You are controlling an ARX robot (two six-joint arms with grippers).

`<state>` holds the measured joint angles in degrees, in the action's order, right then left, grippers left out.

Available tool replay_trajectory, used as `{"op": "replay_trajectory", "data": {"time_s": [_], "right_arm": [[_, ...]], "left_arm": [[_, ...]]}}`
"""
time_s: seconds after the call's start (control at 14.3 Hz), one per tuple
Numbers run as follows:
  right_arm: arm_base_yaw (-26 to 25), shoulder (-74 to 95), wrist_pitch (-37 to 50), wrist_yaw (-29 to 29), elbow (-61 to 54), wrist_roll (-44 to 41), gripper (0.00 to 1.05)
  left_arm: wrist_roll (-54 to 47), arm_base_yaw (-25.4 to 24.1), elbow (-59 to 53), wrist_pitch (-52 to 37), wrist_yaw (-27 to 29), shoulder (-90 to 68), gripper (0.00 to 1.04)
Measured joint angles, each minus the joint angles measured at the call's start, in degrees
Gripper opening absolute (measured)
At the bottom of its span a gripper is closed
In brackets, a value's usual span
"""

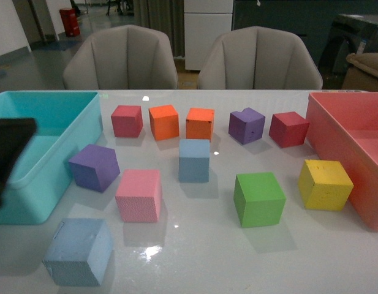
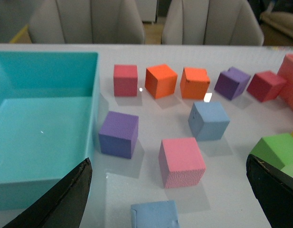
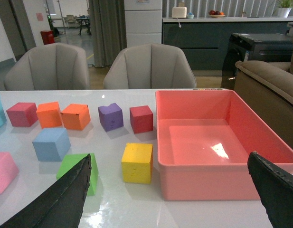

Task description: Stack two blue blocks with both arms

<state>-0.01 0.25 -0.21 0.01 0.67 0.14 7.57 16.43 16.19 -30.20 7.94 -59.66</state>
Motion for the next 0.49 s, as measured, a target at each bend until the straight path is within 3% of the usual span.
{"op": "replay_trajectory", "data": {"time_s": [0.21,0.49], "right_arm": [[0.0,0.0,0.0,0.0,0.0,0.0,0.98],[0.0,0.0,0.0,0.0,0.0,0.0,0.98]], "left_arm": [[0.0,1.0,5.5,-1.0,-4.3,-22.5,0.98],[0.0,-1.4,8.9,-0.3,-6.2,-32.7,0.98]]}}
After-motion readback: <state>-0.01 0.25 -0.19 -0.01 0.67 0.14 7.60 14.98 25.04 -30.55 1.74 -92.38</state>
